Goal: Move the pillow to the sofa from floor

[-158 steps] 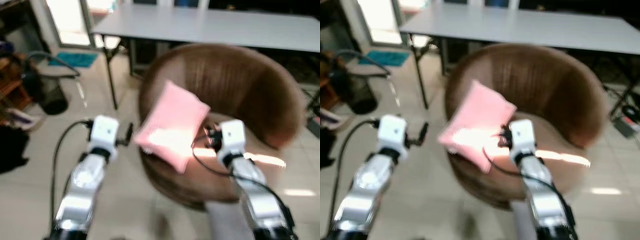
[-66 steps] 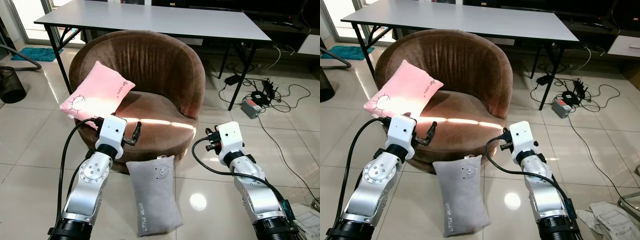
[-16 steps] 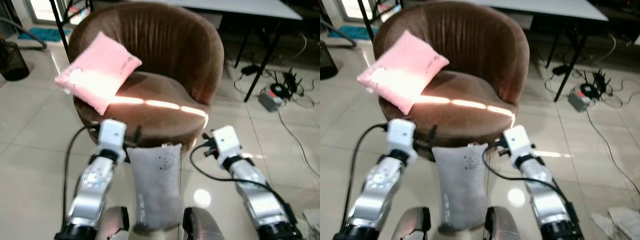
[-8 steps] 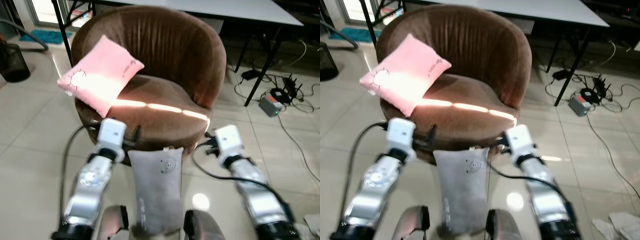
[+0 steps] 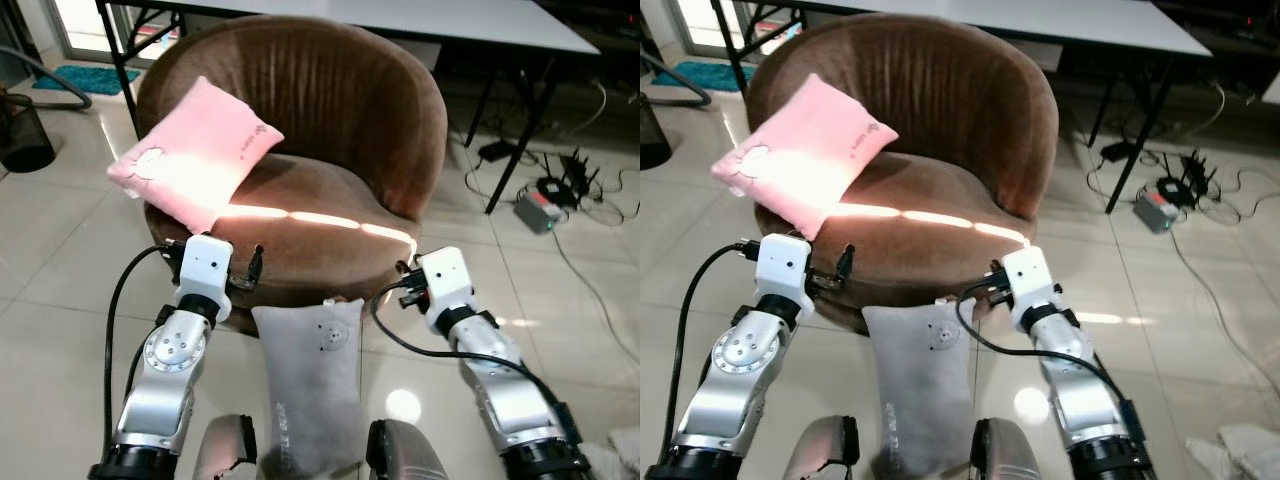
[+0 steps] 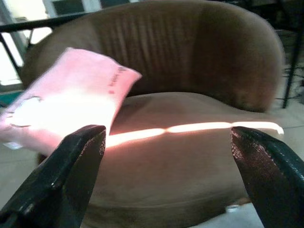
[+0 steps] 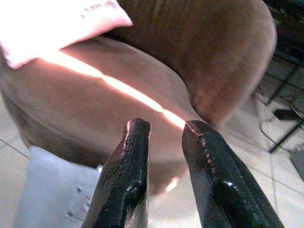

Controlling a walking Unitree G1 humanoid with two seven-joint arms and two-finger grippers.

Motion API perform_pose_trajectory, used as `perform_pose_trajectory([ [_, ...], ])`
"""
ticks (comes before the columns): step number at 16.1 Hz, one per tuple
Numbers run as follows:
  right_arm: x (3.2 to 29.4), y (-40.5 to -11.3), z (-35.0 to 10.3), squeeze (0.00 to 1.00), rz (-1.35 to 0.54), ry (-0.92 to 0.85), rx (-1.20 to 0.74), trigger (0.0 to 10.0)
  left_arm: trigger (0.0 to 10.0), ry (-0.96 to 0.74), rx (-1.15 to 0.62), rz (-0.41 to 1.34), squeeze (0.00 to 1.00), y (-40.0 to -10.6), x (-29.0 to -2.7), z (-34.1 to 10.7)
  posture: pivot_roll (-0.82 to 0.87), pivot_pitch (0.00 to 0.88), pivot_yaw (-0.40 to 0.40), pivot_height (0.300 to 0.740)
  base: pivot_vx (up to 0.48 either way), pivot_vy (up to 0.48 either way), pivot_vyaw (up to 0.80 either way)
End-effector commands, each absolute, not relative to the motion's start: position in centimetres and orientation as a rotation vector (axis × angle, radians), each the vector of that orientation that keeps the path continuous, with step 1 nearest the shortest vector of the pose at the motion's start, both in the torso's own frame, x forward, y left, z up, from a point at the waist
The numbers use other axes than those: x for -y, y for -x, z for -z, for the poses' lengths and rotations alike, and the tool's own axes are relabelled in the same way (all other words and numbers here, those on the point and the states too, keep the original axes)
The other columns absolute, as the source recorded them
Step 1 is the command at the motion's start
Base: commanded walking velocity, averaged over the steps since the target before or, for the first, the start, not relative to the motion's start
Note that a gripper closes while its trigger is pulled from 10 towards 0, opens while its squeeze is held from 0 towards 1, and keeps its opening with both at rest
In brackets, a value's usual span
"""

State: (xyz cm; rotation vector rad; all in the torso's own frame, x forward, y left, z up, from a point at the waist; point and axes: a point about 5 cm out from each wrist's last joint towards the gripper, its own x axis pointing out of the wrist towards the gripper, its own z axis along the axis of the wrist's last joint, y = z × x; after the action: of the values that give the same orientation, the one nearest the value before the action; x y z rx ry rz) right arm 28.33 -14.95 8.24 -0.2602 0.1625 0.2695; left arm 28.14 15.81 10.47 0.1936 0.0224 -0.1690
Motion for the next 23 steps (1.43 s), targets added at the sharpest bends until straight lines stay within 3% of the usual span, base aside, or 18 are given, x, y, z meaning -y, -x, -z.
perform_pose_trajectory([
  [1, 15.30, -28.58, -8.59, 0.00, -0.248, 0.247, -0.147, 10.0, 10.0, -0.193, -0.032, 0.171, 0.00, -28.30, -15.46, -10.43, -0.03, 0.007, -0.056, 0.609, 0.000, 0.000, 0.00],
  [8, 15.47, -28.64, -8.65, 0.00, -0.229, 0.224, -0.146, 10.0, 10.0, -0.200, -0.047, 0.140, 0.00, -28.48, -15.82, -10.39, -0.04, 0.007, -0.052, 0.609, 0.000, 0.000, 0.00],
  [16, 15.44, -28.59, -8.65, 0.00, -0.233, 0.229, -0.148, 10.0, 10.0, -0.202, -0.045, 0.140, 0.00, -28.50, -15.73, -10.49, -0.04, 0.008, -0.053, 0.542, 0.000, 0.000, 0.00],
  [23, 15.52, -28.53, -8.66, 0.00, -0.226, 0.224, -0.149, 10.0, 10.0, -0.193, -0.046, 0.137, 0.00, -28.47, -15.62, -10.47, -0.04, 0.009, -0.051, 0.538, 0.000, 0.000, 0.00],
])
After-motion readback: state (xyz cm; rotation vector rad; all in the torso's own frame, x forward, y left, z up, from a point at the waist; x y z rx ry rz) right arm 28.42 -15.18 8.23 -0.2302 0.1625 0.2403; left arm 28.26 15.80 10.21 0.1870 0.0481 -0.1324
